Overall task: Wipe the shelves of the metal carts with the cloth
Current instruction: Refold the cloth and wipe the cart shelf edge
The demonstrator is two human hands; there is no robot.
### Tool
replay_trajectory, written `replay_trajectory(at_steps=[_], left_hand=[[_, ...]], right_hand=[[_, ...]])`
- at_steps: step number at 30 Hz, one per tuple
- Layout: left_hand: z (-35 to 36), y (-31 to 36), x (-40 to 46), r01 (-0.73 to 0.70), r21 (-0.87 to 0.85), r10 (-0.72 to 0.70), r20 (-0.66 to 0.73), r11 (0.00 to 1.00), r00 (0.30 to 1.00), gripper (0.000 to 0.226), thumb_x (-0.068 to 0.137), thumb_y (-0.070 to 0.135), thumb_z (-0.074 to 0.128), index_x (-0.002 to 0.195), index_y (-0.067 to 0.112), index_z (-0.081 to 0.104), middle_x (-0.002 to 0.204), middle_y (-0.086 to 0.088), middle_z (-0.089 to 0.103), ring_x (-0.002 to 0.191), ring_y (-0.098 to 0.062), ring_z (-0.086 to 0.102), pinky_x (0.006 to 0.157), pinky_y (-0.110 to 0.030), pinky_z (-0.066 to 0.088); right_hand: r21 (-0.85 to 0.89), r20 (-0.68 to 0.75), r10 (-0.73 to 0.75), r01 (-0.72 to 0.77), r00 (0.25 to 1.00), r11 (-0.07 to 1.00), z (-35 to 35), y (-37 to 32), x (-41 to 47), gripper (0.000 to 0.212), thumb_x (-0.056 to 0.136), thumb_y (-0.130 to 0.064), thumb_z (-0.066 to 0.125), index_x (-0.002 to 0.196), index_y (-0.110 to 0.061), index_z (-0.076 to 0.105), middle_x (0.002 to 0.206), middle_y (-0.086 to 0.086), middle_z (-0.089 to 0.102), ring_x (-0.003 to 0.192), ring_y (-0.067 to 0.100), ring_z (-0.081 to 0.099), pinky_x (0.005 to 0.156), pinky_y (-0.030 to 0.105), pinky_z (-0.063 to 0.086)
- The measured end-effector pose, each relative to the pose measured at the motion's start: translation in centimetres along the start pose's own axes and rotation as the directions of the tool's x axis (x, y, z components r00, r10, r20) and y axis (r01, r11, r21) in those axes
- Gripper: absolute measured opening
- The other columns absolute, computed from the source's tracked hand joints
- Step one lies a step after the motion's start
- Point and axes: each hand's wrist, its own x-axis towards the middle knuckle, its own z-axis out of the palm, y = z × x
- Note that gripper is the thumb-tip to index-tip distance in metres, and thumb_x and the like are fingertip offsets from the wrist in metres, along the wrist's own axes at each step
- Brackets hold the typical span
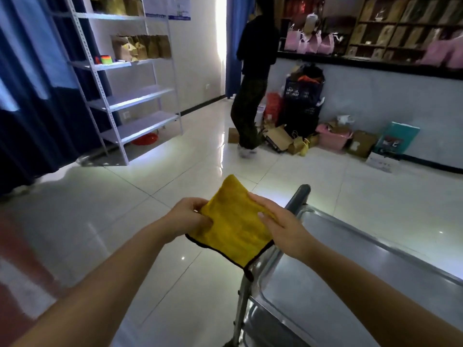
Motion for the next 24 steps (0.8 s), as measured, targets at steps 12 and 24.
replay_trajectory(at_steps=[12,24], left_hand=[[-1.2,2.5,10.1,-0.197,-0.038,0.199,0.049,0.980,0.979,0.010,0.082,0.007,0.072,0.084,0.016,0.068,0.077,0.003,0.069,0.073,-0.005,0.065,0.062,-0.017,0.051],[-3.6,2.1,26.6,-0.075,-0.253,0.113,0.138,0.965,0.984,0.019,0.073,0.020,0.081,0.091,0.023,0.073,0.089,0.003,0.075,0.077,-0.009,0.071,0.058,-0.016,0.052]], right_hand=[[-0.261,-0.103,0.098,-0.122,0.990,0.958,-7.5,7.7,10.4,0.038,0.101,-0.025,0.045,0.136,-0.038,0.045,0.140,-0.011,0.047,0.126,0.011,0.043,0.099,0.024,0.039],[-0.297,-0.211,0.287,-0.341,0.934,0.892,-6.1,12.9,20.2,0.075,0.080,-0.071,0.048,0.146,-0.042,0.026,0.152,-0.016,0.032,0.139,0.006,0.030,0.105,0.021,0.024]])
